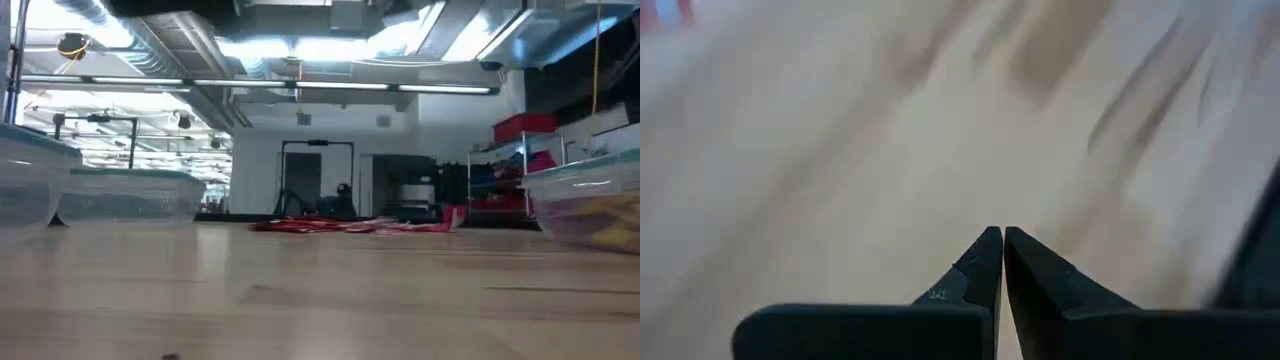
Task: Sort candy
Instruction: Open the square transparent bin
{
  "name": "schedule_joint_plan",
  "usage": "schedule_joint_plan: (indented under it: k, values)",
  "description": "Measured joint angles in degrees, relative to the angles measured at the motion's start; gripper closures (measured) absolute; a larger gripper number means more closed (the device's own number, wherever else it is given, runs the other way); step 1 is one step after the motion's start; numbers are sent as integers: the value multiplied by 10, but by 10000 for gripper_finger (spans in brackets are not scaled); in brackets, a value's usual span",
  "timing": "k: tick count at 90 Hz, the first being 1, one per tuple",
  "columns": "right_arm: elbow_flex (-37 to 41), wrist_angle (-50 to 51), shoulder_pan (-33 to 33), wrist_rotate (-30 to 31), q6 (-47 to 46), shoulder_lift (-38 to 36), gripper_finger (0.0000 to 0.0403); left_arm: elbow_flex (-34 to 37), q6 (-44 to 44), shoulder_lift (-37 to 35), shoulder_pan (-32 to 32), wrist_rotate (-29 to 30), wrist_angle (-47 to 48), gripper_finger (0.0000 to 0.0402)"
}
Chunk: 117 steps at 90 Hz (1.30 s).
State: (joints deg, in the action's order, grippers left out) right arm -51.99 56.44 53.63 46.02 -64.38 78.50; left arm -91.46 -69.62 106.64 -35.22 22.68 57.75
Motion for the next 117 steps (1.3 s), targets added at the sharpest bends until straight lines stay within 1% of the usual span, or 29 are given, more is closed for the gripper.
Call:
schedule_joint_plan:
  k: [6,15,20,24,29,40,46,50,58,64,72,78,84,88,92,97,103,108,112,117]
  values:
    - [3,-61,0,48,41,2,403,0,-54,-12,-8,-53,70,402]
    - [14,-154,0,109,74,10,403,0,-151,-18,-27,-116,186,402]
    - [20,-202,-2,125,86,16,403,1,-200,-17,-40,-140,237,402]
    - [24,-230,-10,121,105,22,403,1,-235,-17,-51,-153,268,402]
    - [29,-256,-24,93,131,29,403,1,-270,-17,-63,-162,285,402]
    - [34,-300,-76,3,187,46,403,1,-336,-17,-85,-162,295,402]
    - [35,-332,-106,-43,231,57,403,10,-364,-17,-92,-161,287,402]
    - [35,-368,-125,-78,272,66,403,21,-368,-17,-95,-163,274,402]
    - [35,-448,-162,-170,365,85,403,50,-366,-16,-98,-163,263,402]
    - [35,-516,-184,-233,427,104,403,80,-381,-17,-99,-162,264,402]
    - [35,-585,-208,-304,480,130,403,126,-397,-16,-94,-162,254,402]
    - [35,-619,-219,-341,502,147,403,157,-399,-17,-88,-160,240,402]
    - [35,-638,-227,-355,509,161,403,185,-395,-21,-78,-153,215,402]
    - [35,-642,-230,-356,509,167,403,194,-385,-23,-73,-138,198,402]
    - [35,-641,-230,-356,509,172,403,195,-359,-23,-68,-107,180,402]
    - [35,-636,-230,-356,509,174,403,189,-312,-23,-63,-52,143,402]
    - [35,-634,-229,-355,509,174,403,170,-253,-18,-59,29,82,402]
    - [35,-635,-229,-355,509,174,403,157,-190,-15,-59,90,49,402]
    - [35,-635,-229,-355,509,174,403,145,-128,-12,-59,128,20,402]
    - [35,-638,-229,-355,509,174,403,129,-45,-13,-60,171,-39,402]
